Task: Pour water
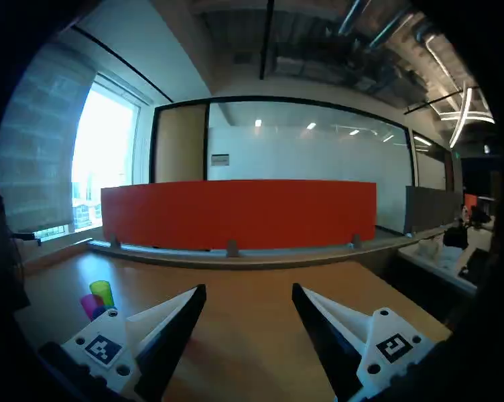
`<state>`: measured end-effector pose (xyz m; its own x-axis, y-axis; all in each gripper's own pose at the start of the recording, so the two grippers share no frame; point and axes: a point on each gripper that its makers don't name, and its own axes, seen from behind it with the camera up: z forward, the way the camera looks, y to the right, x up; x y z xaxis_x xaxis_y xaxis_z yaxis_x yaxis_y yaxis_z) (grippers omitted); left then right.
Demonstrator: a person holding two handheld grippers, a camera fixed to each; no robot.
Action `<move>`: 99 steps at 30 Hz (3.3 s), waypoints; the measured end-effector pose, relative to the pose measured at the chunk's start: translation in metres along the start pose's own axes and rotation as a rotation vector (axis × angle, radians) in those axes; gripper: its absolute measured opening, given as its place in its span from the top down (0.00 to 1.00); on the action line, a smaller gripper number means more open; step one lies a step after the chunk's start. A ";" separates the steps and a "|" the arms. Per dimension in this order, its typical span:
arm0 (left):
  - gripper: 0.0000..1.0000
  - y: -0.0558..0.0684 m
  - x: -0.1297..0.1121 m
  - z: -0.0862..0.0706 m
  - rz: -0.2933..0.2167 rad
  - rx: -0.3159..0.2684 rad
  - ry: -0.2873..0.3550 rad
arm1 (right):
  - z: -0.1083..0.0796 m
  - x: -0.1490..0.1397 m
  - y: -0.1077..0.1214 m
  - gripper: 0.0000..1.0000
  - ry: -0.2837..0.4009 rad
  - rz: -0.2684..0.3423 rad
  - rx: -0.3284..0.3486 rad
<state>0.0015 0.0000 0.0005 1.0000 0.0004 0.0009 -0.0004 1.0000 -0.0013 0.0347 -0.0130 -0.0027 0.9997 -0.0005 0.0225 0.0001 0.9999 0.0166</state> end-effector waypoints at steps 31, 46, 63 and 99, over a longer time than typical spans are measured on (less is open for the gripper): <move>0.08 0.040 -0.001 0.056 0.068 -0.231 -0.206 | 0.000 0.062 -0.051 0.01 -0.122 -0.010 0.085; 0.08 0.048 -0.051 0.100 0.104 -0.325 -0.325 | 0.014 0.060 -0.042 0.01 -0.153 -0.021 0.047; 0.08 0.069 -0.105 0.136 0.134 -0.427 -0.453 | 0.036 0.039 -0.044 0.01 -0.205 -0.022 0.042; 0.08 0.118 -0.159 0.164 0.235 -0.570 -0.587 | 0.039 0.025 -0.033 0.00 -0.240 -0.020 0.028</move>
<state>-0.1574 0.1185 0.1639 0.8111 0.3660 0.4562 -0.0501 0.8205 -0.5694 0.0588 -0.0466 0.0362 0.9656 -0.0279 0.2584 0.0162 0.9987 0.0474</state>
